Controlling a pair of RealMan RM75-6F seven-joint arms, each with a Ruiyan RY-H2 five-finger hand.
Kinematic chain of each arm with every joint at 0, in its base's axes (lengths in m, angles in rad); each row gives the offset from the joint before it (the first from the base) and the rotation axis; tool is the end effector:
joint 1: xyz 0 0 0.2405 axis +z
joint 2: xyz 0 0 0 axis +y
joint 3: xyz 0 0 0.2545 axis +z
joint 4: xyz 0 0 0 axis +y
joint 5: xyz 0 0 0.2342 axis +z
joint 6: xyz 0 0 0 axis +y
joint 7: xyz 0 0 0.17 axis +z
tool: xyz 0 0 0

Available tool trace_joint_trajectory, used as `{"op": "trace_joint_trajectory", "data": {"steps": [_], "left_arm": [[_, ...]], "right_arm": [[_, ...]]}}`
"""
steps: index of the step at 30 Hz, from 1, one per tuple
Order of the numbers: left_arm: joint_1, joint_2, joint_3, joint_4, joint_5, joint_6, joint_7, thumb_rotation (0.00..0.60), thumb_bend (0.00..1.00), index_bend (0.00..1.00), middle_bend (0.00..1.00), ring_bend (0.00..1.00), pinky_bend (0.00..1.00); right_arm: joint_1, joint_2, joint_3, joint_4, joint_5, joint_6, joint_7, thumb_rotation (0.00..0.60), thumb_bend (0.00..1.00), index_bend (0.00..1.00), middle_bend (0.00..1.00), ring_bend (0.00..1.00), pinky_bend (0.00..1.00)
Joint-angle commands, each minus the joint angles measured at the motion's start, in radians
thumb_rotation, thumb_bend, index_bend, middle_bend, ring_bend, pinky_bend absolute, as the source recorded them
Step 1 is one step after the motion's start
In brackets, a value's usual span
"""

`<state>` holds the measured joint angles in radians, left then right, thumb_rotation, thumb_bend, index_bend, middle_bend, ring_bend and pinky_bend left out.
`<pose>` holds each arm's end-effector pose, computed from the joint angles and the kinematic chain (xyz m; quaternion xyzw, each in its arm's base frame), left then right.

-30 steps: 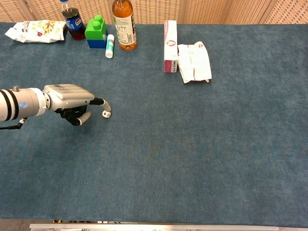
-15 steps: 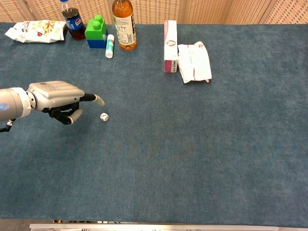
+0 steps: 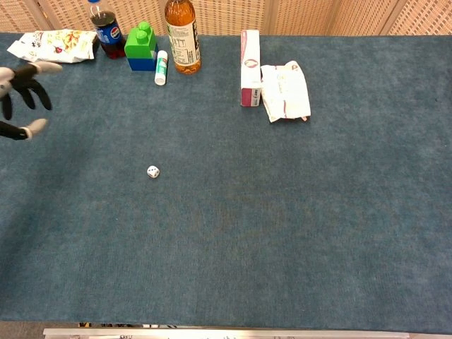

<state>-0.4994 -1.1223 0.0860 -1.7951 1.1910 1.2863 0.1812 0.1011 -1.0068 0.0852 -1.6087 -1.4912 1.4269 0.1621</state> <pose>-0.2522 0.2814 0.0787 -0.6733 -0.4217 -0.3344 0.5069 -0.3275 -0.2233 0.1725 0.5856 -0.4045 0.4027 0.5755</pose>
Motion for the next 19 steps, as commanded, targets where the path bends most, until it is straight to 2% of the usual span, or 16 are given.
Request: {"op": "trace_joint_trajectory", "data": {"steps": [1, 4, 7, 12, 19], "left_arm": [[0.128, 0.006, -0.006, 0.014, 0.018, 0.15, -0.026, 0.6, 0.36, 0.05, 0.28, 0.25, 0.37], [0.196, -0.006, -0.002, 0.035, 0.056, 0.239, -0.038, 0.6, 0.36, 0.05, 0.24, 0.21, 0.31], [0.249, -0.008, 0.001, 0.035, 0.07, 0.293, -0.038, 0.6, 0.36, 0.06, 0.24, 0.21, 0.31], [0.291, -0.012, -0.003, 0.035, 0.086, 0.329, -0.042, 0.6, 0.36, 0.06, 0.24, 0.21, 0.3], [0.353, -0.033, -0.014, 0.061, 0.162, 0.39, -0.058, 0.6, 0.36, 0.06, 0.24, 0.21, 0.3]], "right_arm": [[0.007, -0.001, -0.004, 0.0, -0.009, -0.008, -0.002, 0.6, 0.29, 0.21, 0.26, 0.14, 0.17], [0.013, -0.003, -0.007, -0.002, -0.022, -0.01, -0.002, 0.6, 0.28, 0.21, 0.26, 0.14, 0.17], [0.019, -0.004, -0.017, -0.006, -0.04, -0.018, -0.009, 0.6, 0.28, 0.21, 0.26, 0.14, 0.17], [0.023, -0.009, -0.029, -0.007, -0.057, -0.024, -0.011, 0.6, 0.28, 0.21, 0.26, 0.14, 0.17], [0.022, -0.018, -0.036, -0.014, -0.07, -0.012, -0.022, 0.6, 0.29, 0.21, 0.26, 0.14, 0.17]]}}
